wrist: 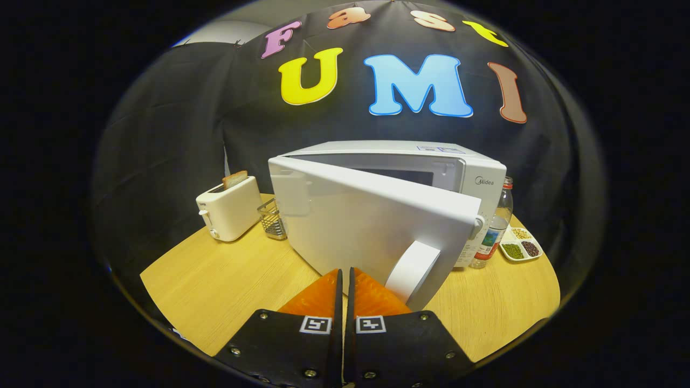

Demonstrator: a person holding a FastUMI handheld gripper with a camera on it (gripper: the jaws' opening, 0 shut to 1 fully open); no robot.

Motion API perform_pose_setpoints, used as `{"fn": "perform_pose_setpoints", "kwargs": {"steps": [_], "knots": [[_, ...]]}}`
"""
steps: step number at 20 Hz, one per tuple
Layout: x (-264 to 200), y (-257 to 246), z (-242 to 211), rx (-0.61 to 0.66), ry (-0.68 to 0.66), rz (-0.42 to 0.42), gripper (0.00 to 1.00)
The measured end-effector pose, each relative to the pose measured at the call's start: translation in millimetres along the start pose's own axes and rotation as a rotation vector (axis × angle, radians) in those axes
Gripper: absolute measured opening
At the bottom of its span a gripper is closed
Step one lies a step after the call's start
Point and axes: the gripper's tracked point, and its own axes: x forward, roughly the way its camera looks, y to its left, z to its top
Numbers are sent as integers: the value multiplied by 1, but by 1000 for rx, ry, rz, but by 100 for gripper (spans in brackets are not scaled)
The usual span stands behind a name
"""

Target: Open the microwave, put the food inside, and close the microwave door.

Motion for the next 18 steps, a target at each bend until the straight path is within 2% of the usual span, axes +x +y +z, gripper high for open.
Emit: {"fn": "perform_pose_setpoints", "kwargs": {"steps": [18], "knots": [[61,-65,39,45,-52,-142,2]]}}
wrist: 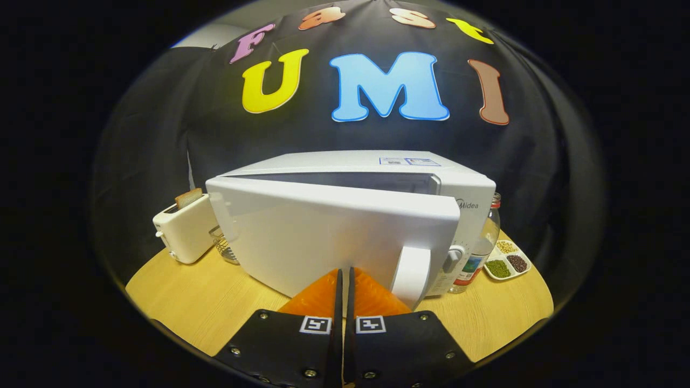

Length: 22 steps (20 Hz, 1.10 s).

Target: Open the microwave, put the food inside, and close the microwave door.

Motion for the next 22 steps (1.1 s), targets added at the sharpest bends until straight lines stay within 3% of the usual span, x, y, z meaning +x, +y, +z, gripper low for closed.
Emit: {"fn": "perform_pose_setpoints", "kwargs": {"steps": [17,22], "knots": [[45,-30,26,28,-32,-82,2],[28,-27,32,55,-47,-112,3]]}}
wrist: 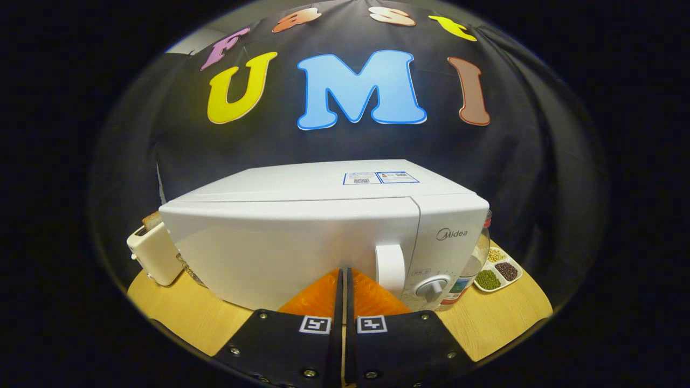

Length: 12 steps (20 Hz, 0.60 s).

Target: Open the microwave, put the food inside, and close the microwave door.

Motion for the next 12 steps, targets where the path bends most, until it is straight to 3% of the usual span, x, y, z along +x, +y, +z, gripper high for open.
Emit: {"fn": "perform_pose_setpoints", "kwargs": {"steps": [12], "knots": [[-135,31,40,-27,-154,-17,3]]}}
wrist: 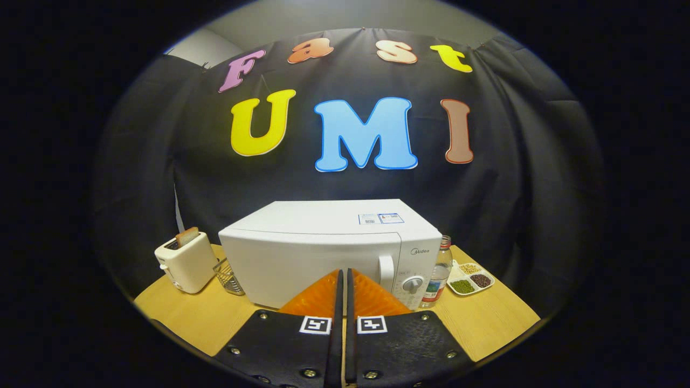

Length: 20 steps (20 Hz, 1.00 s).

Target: Open the microwave, put the food inside, and close the microwave door.

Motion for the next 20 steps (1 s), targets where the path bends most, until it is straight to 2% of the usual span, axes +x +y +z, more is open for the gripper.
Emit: {"fn": "perform_pose_setpoints", "kwargs": {"steps": [7,9,11,14,16,18,19,20], "knots": [[-73,2,5,-1,-56,-53,4],[-91,8,-1,5,-57,-47,4],[-106,10,-7,4,-55,-47,9],[-128,13,-9,18,-68,-45,9],[-138,19,-12,31,-77,-23,26],[-147,13,-13,34,-95,-31,69],[-151,14,-12,42,-101,-29,84],[-153,14,-14,53,-100,-31,91]]}}
